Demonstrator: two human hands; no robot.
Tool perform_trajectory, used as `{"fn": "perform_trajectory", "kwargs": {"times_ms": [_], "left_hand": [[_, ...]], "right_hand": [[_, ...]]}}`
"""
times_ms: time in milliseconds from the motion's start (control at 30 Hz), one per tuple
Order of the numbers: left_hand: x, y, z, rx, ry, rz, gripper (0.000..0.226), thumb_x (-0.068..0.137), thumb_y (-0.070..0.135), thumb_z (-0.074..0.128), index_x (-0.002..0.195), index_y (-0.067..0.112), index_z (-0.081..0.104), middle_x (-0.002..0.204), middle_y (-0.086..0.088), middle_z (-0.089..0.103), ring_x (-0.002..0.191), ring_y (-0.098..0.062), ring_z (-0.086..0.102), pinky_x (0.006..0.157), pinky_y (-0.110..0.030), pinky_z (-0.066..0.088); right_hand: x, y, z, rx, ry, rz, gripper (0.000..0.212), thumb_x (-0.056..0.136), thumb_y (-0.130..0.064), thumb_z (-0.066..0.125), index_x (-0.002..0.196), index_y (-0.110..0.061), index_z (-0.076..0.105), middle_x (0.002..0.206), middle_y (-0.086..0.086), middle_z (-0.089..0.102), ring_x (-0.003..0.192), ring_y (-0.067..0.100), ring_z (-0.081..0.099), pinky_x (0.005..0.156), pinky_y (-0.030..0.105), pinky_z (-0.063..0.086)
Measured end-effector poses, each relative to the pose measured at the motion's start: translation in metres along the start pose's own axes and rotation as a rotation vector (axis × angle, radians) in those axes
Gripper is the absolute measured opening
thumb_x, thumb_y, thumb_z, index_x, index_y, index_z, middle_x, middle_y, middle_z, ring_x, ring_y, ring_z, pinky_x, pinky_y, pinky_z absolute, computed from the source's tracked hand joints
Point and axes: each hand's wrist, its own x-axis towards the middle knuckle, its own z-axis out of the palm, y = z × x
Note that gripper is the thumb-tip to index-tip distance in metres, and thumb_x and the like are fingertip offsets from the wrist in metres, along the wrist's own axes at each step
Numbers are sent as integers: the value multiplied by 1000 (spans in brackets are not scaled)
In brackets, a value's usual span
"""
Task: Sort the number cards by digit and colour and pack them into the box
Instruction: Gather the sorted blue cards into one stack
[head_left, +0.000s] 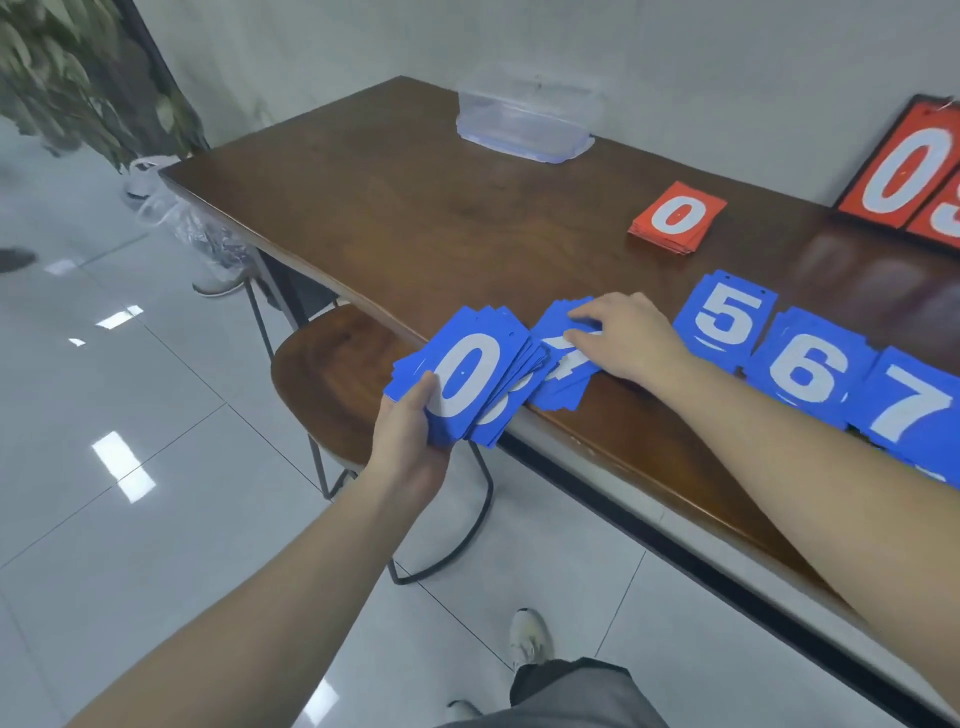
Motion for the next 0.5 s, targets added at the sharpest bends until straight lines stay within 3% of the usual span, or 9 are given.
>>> {"fn": "perform_trajectory", "kwargs": {"times_ms": [100,167,233,333,467,500], "left_hand": [[-3,-9,1,-25,1,21,24,104,14,49,127,20,56,118,-2,74,107,-28,72,101,-57,51],[-6,-14,4,-17,-6,35,21,103,12,50,120,22,57,110,1,76,105,-27,72,99,-57,53],[-10,-16,7,18,1,44,17,103,11,51,110,25,57,99,5,78,103,-27,73,97,-56,54],[-16,-19,12,88,-33,67,18,103,8,49,109,22,59,104,0,77,104,-30,72,95,-56,55],[-22,-19,19,82,-90,64,20,104,8,47,115,18,61,114,-6,75,104,-30,72,87,-48,60],[-24,-20,21,62,-95,53,20,105,10,47,118,18,61,115,-5,75,104,-30,72,88,-48,59]], "right_hand": [[-20,-12,7,-27,-20,-37,46,102,-14,38,143,-26,56,139,5,58,127,30,42,101,38,41],[-33,-22,4,-4,-60,-18,56,97,-6,34,144,-28,54,134,5,61,122,26,44,89,35,42],[-46,-30,0,51,-97,-30,60,94,-4,33,144,-31,55,129,3,65,114,25,53,81,35,45],[-62,-36,-7,139,-123,-68,60,97,-4,32,149,-30,47,138,4,61,114,25,59,90,35,50],[-66,-14,-16,334,-19,-67,54,101,-10,37,151,-31,43,142,-3,55,110,9,59,84,18,43],[-64,-3,-19,345,34,-57,51,102,-12,40,149,-31,47,145,-4,54,116,10,57,89,19,43]]}}
